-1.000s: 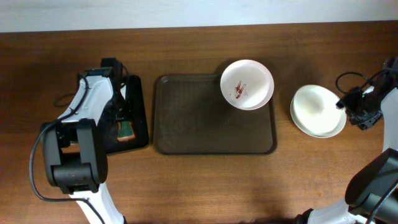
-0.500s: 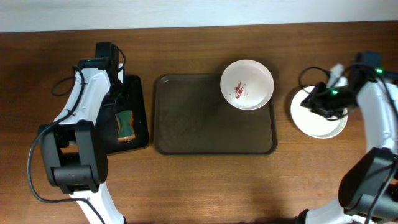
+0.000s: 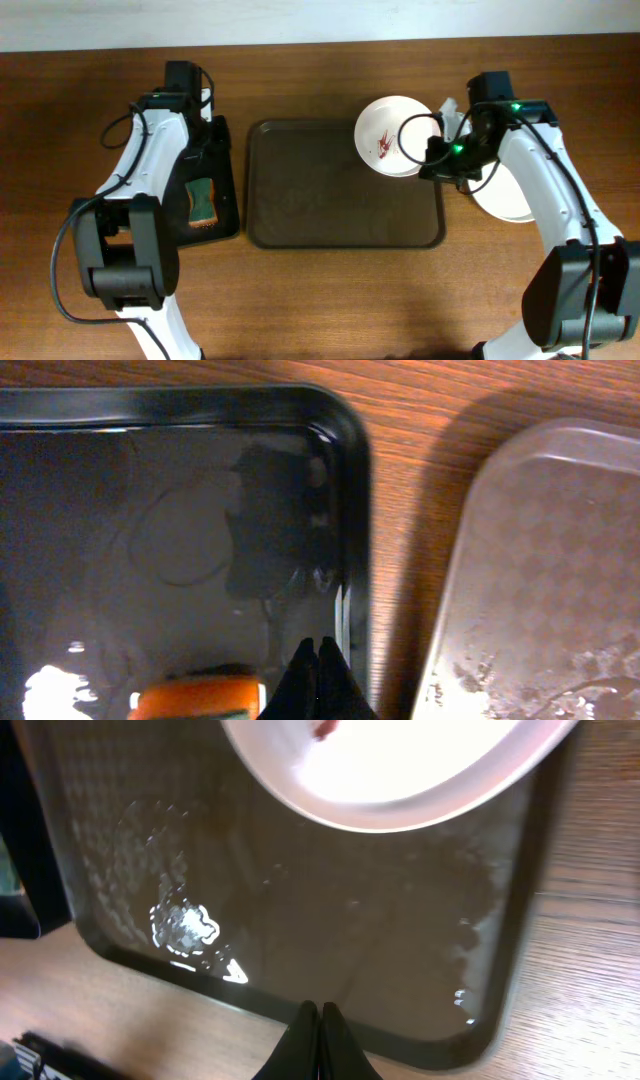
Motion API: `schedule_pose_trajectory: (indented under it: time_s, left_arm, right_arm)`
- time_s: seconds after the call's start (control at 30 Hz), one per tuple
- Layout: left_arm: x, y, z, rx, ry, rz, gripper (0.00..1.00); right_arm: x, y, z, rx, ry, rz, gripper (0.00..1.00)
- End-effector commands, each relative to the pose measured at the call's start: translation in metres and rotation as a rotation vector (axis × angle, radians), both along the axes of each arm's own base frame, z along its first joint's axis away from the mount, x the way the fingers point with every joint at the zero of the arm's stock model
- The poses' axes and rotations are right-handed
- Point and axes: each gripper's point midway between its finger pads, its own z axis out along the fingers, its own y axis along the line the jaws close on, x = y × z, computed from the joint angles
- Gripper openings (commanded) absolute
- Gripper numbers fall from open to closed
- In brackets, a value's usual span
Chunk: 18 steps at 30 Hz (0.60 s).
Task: Clean dirty plates on tray and stack at the side
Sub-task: 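Reach the right gripper to the last sauce plate's rim and grip it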
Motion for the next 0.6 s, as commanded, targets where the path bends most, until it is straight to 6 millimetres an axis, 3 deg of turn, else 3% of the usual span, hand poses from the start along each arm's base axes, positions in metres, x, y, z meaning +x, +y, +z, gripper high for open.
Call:
schedule_pose_trajectory:
  time_s: [0.0, 0.2, 0.33, 0.4, 0.57]
  left_arm:
    - [0.001, -0.002, -0.004, 0.03, 0.008, 0.055, 0.0]
    - [-0.003, -0.007, -0.012, 0.024, 0.037, 0.093, 0.0]
    - [-0.012, -0.007, -0.029, 0.056, 0.098, 0.132, 0.0]
    - [-0.015, -0.013, -0.04, 0.054, 0.125, 0.118, 0.0]
    - [-0.015, -0.025, -0.043, 0.056, 0.126, 0.09, 0.0]
  right_arm:
    - [0.001, 0.013, 0.006, 0.011, -0.023, 0.042, 0.04]
    - [0.001, 0.015, 0.006, 0.012, -0.022, 0.047, 0.04]
    - [0.001, 0.015, 0.006, 0.012, -0.022, 0.047, 0.04]
    - [0.001, 0.015, 0.006, 0.012, -0.022, 0.047, 0.04]
    - [0.001, 0.015, 0.006, 0.012, -0.022, 0.047, 0.04]
